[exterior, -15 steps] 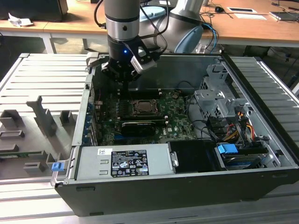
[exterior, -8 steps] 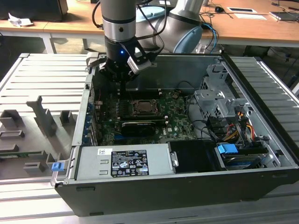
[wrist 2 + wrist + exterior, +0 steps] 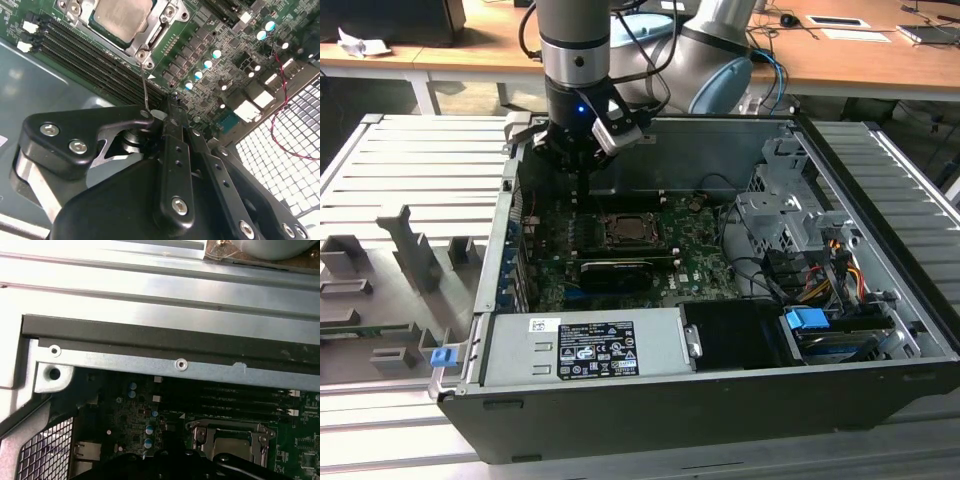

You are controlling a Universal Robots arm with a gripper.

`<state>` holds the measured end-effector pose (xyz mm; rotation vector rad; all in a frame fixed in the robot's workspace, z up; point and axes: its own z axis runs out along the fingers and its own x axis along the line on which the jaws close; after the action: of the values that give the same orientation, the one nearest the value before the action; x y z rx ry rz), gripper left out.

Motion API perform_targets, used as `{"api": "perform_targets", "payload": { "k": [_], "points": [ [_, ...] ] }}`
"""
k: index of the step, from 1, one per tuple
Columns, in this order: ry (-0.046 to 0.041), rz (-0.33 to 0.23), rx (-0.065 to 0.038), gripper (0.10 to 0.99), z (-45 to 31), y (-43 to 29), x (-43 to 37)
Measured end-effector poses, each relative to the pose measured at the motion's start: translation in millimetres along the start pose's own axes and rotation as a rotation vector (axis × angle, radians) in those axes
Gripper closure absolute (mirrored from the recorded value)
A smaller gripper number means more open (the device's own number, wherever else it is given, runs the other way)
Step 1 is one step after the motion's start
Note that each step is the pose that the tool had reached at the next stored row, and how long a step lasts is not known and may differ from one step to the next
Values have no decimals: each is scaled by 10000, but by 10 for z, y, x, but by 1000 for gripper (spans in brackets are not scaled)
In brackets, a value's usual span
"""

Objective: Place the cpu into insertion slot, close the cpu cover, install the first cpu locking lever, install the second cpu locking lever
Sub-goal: 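Install the first cpu locking lever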

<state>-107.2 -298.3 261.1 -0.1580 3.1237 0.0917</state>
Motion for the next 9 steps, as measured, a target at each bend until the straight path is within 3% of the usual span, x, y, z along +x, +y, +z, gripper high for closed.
{"api": "perform_targets", "payload": {
  "k": [9],
  "points": [
    [0, -1, 0, 980, 1, 0, -51]
  ]
}}
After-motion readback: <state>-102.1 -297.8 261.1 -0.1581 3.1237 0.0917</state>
